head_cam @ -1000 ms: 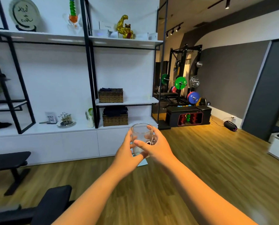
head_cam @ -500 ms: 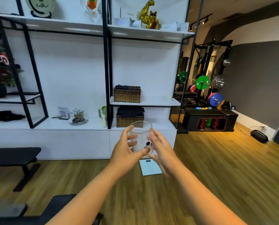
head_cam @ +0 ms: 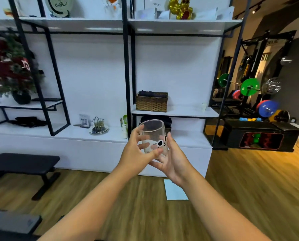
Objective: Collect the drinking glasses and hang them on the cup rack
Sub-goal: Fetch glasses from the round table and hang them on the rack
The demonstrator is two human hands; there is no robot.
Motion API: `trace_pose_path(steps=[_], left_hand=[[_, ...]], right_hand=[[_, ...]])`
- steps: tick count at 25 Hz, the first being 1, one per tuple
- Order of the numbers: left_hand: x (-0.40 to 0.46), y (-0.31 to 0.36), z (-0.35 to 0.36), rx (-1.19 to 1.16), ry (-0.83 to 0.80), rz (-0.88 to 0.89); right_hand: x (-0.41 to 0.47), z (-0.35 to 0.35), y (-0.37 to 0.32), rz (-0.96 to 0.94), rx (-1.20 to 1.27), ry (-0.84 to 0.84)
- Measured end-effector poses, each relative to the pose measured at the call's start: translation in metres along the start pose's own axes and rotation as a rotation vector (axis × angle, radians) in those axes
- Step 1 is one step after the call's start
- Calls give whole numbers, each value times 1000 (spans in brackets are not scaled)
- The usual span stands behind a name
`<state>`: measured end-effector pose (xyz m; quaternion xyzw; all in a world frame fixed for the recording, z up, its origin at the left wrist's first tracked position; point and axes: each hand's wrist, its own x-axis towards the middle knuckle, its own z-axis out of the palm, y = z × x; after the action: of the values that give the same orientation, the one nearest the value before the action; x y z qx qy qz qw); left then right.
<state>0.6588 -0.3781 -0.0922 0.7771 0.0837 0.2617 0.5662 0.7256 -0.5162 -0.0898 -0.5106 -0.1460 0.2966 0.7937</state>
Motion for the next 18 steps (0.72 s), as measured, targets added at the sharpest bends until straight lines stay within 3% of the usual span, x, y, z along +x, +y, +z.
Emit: trace_pose_path(steps=[10,18], left_hand=[[147,-20,79,24,91,11],[242,-57,65,5,92,15]], right_hand=[[159,-84,-48,149,268,-205],[264,-85,-47,154,339,-130]])
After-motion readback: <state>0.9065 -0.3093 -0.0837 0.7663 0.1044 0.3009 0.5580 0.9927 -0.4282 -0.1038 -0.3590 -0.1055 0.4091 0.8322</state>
